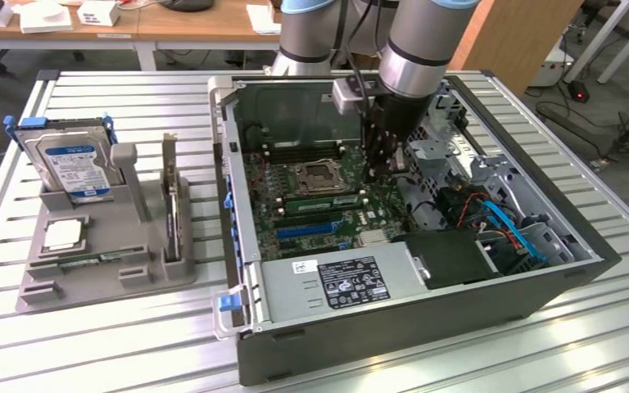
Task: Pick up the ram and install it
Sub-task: 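Press down the ram until it locks into place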
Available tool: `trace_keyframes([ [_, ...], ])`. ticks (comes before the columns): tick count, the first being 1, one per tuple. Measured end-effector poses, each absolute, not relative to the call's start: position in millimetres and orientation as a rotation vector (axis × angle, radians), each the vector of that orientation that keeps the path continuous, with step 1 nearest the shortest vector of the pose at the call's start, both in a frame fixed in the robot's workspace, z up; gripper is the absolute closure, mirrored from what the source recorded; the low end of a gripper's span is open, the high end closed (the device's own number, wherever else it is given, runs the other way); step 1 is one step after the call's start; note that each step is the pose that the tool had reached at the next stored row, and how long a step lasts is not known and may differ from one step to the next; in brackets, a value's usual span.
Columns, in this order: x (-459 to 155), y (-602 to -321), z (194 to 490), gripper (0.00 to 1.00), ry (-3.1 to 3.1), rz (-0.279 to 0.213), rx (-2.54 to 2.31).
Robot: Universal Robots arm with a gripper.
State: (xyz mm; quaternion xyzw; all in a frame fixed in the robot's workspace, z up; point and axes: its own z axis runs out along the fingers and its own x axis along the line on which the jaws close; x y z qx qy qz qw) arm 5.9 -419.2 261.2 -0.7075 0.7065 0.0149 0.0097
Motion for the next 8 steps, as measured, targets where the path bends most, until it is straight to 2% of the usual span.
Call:
trace_keyframes([
  [8,5.9,-419.2,258.3,0.91,2.206,0.046,-2.209],
])
